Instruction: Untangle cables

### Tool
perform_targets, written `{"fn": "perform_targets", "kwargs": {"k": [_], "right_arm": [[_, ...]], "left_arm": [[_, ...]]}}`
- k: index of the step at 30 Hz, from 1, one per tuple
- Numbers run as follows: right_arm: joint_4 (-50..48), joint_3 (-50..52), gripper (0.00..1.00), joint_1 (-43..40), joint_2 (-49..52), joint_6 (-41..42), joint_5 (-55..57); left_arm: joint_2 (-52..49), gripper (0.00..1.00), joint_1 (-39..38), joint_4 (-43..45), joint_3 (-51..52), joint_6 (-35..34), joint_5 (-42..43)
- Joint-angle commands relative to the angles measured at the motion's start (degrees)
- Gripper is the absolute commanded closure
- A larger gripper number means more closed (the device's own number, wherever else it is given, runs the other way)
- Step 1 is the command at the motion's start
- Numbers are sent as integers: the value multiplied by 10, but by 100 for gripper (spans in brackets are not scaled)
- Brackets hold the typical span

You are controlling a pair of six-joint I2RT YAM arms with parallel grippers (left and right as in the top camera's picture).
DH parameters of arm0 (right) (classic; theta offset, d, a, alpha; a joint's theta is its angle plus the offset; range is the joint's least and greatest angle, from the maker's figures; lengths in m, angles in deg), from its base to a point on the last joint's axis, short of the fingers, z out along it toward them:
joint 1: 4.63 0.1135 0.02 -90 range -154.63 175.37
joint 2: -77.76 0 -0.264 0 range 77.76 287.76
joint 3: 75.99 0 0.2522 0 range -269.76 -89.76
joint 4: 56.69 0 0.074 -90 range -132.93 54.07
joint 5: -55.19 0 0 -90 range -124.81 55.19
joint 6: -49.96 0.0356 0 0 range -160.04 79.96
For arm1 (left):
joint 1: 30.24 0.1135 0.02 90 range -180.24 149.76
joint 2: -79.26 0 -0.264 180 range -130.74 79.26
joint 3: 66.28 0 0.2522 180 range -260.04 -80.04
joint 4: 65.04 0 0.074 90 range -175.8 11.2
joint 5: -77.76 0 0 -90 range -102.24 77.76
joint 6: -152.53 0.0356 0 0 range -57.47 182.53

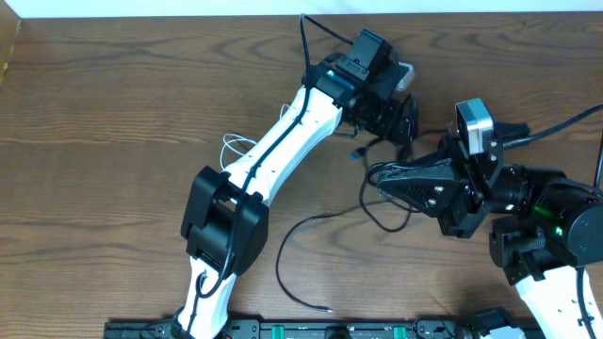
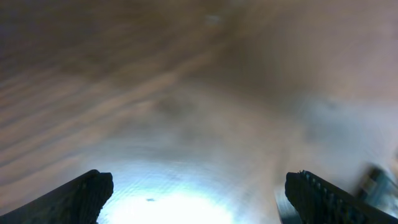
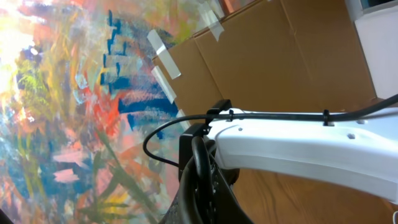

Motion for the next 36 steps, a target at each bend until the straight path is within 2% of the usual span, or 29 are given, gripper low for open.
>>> {"fn": "perform_targets", "kwargs": {"k": [1,9,13,15,23,36], "right_arm": [[-8,-6,99,-21,-3,7,22],[-8,-7,99,-164,-3,-20,59],[-6,-8,99,-265,-2,-58,83],[-6,-8,99,-341,5,-64,94],[-5,-10,99,-514,58,-106,94],[-5,-17,99,-625,182,-192,132]], "left_arm": [[-14,5,1,1,2,-68,-143],[-21,5,1,-1,3,-79,-208],[-22,5,1,-8,4,-82,-226],[-22,5,1,-11,4,-82,-240],[-22,5,3,-30,4,-82,-306],[-22,5,46,-80,5,-83,-419]]}}
